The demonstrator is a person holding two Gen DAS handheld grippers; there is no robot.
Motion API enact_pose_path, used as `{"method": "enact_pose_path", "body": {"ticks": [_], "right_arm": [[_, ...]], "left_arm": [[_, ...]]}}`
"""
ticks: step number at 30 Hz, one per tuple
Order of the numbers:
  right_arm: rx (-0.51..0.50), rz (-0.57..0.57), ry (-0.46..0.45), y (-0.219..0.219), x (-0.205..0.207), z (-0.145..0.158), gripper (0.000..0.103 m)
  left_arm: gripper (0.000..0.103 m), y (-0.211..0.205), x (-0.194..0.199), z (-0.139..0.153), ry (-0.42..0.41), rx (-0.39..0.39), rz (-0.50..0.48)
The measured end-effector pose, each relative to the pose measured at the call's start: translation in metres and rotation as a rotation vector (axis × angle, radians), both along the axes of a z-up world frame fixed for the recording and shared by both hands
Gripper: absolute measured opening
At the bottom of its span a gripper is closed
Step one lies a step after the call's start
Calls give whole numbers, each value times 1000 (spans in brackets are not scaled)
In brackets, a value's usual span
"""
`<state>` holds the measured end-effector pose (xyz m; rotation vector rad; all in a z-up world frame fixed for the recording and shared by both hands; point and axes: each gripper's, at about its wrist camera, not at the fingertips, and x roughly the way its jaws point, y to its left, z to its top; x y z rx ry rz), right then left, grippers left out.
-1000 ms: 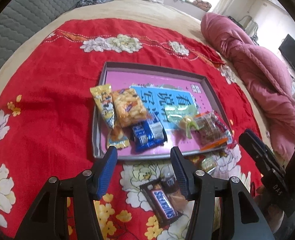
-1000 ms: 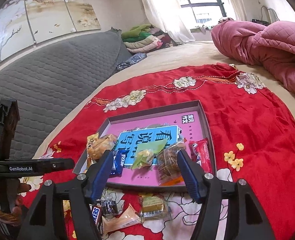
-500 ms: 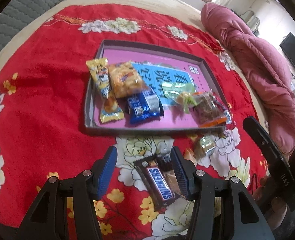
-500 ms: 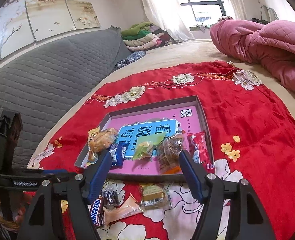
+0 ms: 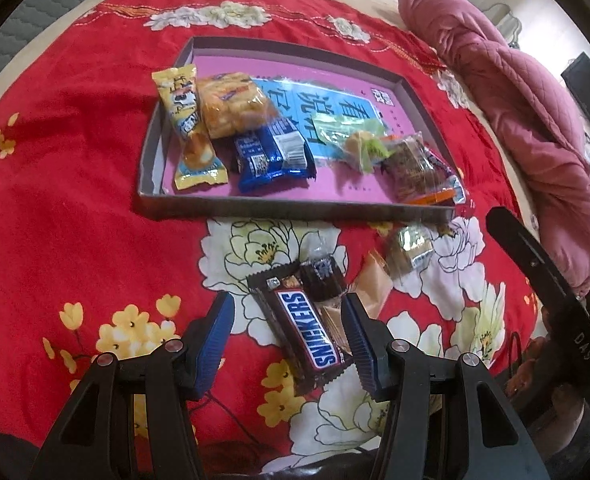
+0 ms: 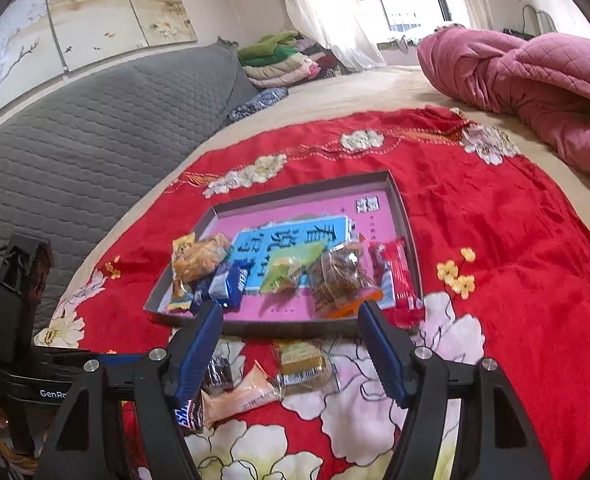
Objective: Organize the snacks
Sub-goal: 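Move both tools back toward the snacks lying beside the box, then grasp the Snickers bar with the left tool while the right tool grasps the beige wafer pack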
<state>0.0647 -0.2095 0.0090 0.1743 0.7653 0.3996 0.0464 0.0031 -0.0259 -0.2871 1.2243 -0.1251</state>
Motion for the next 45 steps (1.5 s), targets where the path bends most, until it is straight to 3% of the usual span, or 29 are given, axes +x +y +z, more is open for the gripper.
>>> {"method": "enact_pose_path", "body": {"ticks": [11,29,45], "right_arm": [[-44,34,80,9,-1,-21,70],[-80,35,116,12,4,-37,70],[-184,63,135,27,12,-61,70]], "left_arm": [[57,-5,-3,-18,60,-5,-5],[57,-17,2,-33,114,43,1],[57,-10,2,-40,105,55,22]]}}
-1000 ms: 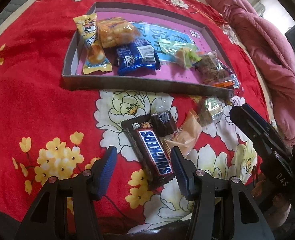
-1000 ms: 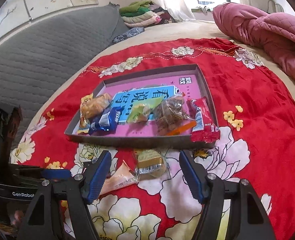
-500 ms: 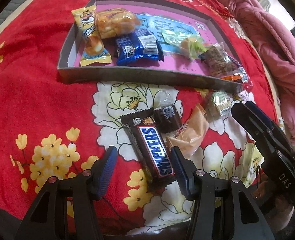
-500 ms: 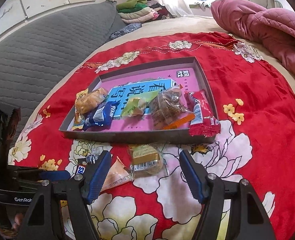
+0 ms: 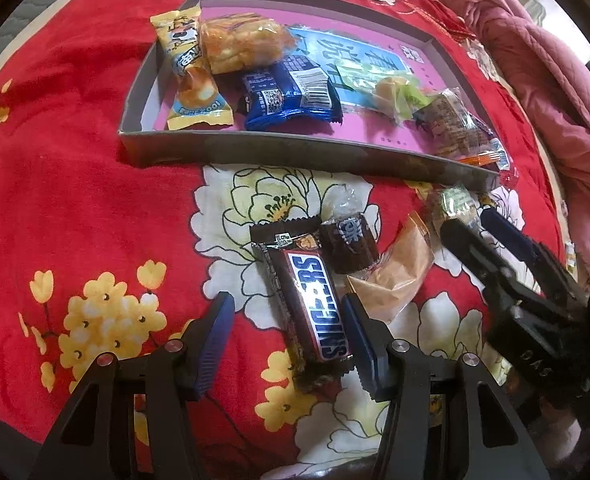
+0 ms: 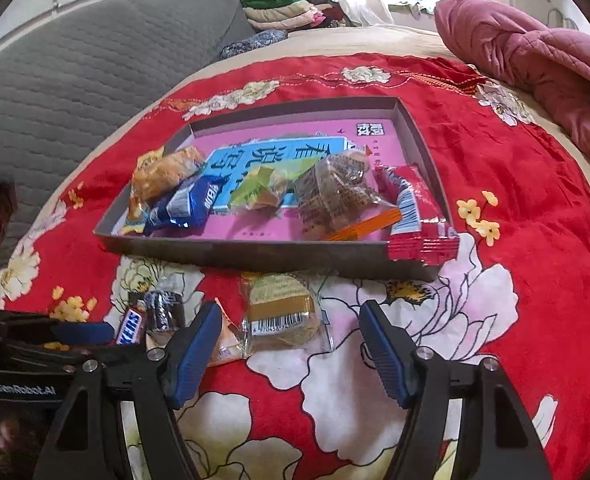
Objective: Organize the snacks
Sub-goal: 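Grasp the Snickers bar with the left tool while the right tool grasps the beige wafer pack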
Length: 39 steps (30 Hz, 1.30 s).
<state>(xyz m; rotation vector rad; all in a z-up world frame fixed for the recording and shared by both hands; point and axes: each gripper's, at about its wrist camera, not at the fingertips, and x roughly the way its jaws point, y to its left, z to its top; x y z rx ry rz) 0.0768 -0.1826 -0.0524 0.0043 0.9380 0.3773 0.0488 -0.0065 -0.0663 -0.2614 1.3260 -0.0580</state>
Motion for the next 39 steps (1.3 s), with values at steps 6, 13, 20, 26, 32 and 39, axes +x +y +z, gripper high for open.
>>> {"method": "enact_pose_path", "body": {"ticks": [6,13,20,26,32,39], "right_arm": [[-52,14,-13,7,2,-9,70],[-61,12,-22,9,6,-11,70],[-99,22,-42,13,8,-15,66],[-126,52,-65,19,6,-15,52],[-110,56,-59,17,7,-14,48],[-60,41,-40,11,11,-13,47]], "left_arm": [[57,1,2,-3,-9,0,-1],[57,-6,8,-6,-13,20,-9],[57,-6,10,-9,-21,21,-2],[57,-6,11,-10,-28,22,7],[56,-5,12,-10,-38,14,17],[51,-2,11,-10,-49,12,25]]}}
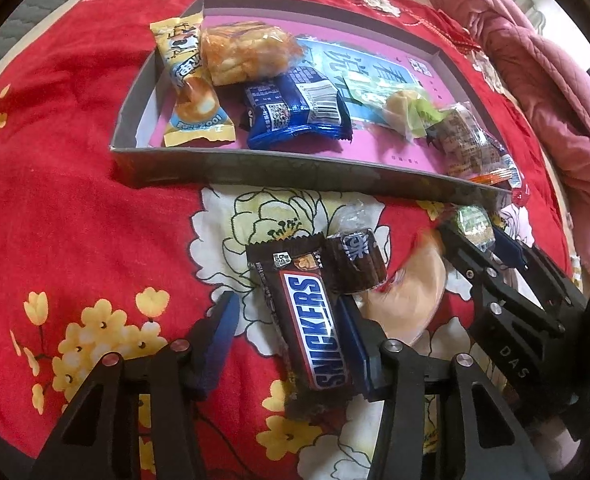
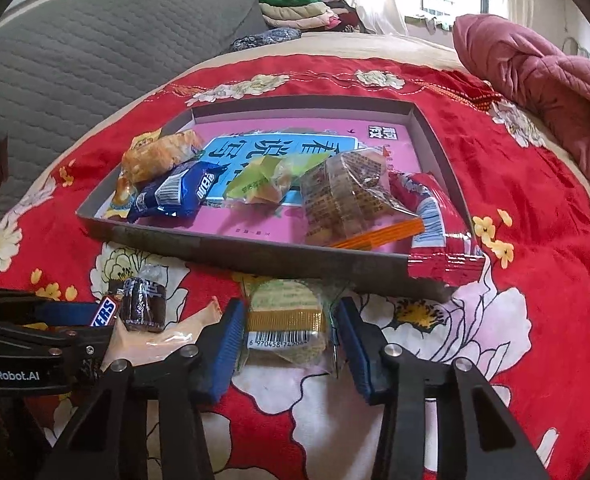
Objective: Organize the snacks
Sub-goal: 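Grasp the Snickers bar with the left tool while the right tool grasps the beige wafer pack, then carry the Snickers bar into the box with the left tool while the right tool places the wafer pack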
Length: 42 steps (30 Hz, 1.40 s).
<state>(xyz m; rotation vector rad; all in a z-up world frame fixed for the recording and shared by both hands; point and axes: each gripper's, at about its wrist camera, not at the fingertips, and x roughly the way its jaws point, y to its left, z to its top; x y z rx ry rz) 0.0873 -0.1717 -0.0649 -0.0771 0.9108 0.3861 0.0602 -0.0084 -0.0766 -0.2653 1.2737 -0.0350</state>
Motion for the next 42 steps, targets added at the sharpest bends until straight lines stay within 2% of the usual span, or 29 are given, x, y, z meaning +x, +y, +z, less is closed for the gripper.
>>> {"method": "enact_pose_path", "body": {"ticks": [8,15,22,25,29,35,42], "right_arm": [[20,-14,9,-4,2,0,47],[20,-12,14,-5,2,0,47],[19,-12,15,-4,2,-1,47],[19,-10,16,-4,2,-2,47],[18,-4,14,-4,1,-1,45],[59,-3,-15,-11,-8,15,44],[152,-9,-109,-19,-16,47,44]], "left_arm": [[45,4,1,0,-9,-2,6],[37,8,-2,2,-14,3,-1],[36,15,-8,4,-21,-26,10],[30,19,-9,4,-19,-22,10],[30,20,-12,6,-26,-28,9],[30,22,-15,24,-53,-50,16],[30,25,-14,59,-148,-33,16]]}}
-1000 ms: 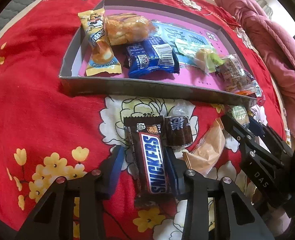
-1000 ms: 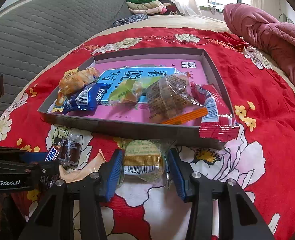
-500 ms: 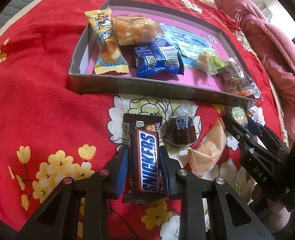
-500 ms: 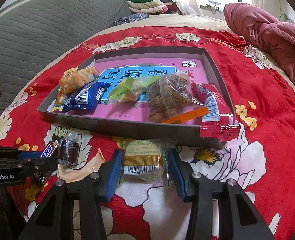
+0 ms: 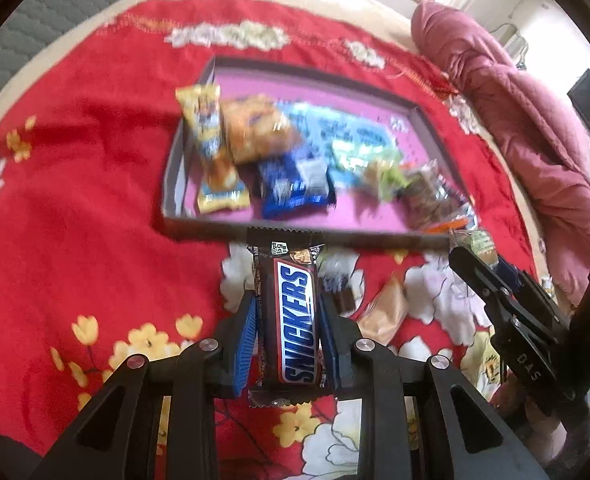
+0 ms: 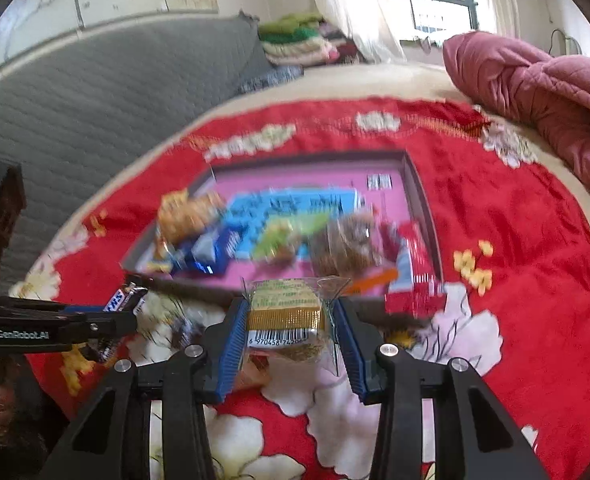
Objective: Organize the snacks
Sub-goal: 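Carry the Snickers bar into the box with the left tool while the right tool places the wafer pack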
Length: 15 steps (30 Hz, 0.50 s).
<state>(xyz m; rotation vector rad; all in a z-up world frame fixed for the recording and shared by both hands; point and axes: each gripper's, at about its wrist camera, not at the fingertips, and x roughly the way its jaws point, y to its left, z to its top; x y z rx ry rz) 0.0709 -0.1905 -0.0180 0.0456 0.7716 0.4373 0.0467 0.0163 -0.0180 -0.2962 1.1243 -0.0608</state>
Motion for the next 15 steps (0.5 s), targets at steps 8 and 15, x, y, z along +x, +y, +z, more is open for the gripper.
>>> {"method": "enact_pose_path", "body": {"ticks": [8,15], "right_arm": [[-4,-10,-61,10,13,14,44],[-9,-32,-73,14,29,13,44]], "left_arm": [[30,6,27,13,-51,12,31],[30,3,53,14,-76,22,41]]}}
